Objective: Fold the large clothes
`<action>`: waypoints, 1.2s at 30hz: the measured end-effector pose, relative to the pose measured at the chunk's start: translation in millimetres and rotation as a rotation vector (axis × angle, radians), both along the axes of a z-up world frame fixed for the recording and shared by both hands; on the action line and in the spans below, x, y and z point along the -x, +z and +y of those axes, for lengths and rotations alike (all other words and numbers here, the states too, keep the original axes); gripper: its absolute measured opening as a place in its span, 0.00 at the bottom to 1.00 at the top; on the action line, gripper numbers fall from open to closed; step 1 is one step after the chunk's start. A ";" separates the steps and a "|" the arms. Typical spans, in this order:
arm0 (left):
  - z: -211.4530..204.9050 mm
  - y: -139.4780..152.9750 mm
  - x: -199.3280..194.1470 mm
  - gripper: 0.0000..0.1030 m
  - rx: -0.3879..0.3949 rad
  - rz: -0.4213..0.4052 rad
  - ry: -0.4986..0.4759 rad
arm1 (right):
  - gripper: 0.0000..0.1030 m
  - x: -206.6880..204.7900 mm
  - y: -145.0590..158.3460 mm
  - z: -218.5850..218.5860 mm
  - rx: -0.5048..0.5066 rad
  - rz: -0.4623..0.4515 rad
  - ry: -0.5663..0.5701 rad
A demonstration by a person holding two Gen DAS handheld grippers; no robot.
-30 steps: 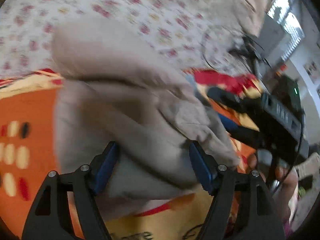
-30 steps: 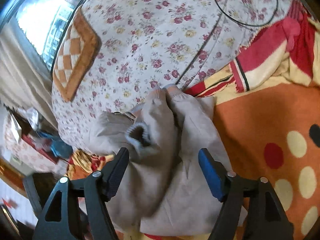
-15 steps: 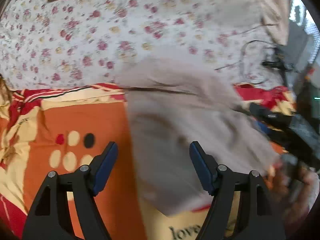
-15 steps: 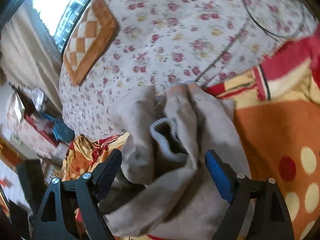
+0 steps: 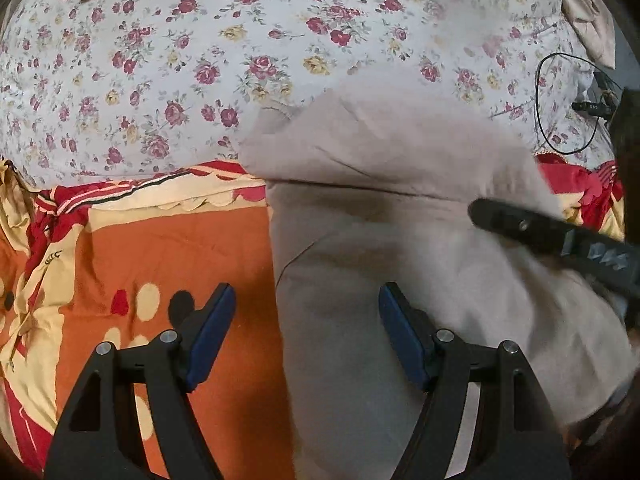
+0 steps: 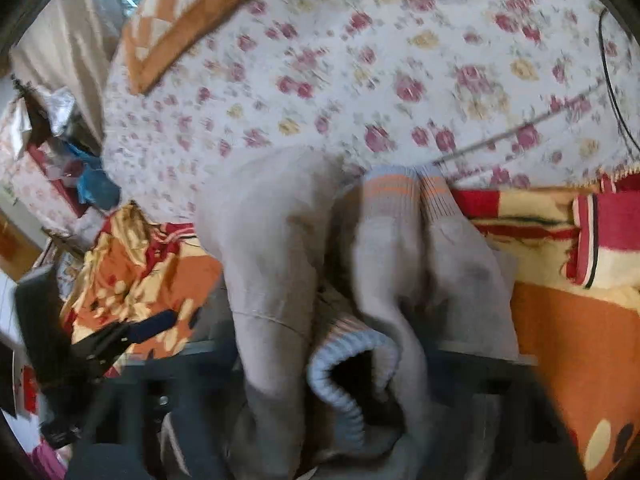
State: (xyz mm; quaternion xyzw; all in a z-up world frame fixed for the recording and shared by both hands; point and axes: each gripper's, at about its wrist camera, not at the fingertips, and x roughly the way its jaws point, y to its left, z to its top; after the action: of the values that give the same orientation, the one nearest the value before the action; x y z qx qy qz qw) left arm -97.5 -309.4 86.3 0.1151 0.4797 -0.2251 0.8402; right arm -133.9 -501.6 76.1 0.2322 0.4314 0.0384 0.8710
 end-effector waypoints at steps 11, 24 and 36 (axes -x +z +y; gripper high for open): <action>-4.7 -10.4 2.7 0.74 0.104 0.103 -0.005 | 0.17 69.2 -17.7 -37.8 -0.111 -0.005 -0.236; -10.6 -11.7 18.2 0.75 0.072 0.063 -0.085 | 0.71 -6.2 18.9 -39.8 0.091 0.014 -0.096; -5.7 -18.3 26.8 0.82 0.098 0.097 -0.109 | 0.07 17.5 -44.2 -71.7 0.049 0.079 -0.261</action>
State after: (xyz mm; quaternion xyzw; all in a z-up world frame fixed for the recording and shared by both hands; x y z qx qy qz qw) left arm -124.3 -315.2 68.0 0.0888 0.5011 -0.2989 0.8072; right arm -151.4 -573.3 31.9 0.2662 0.4321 -0.0951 0.8564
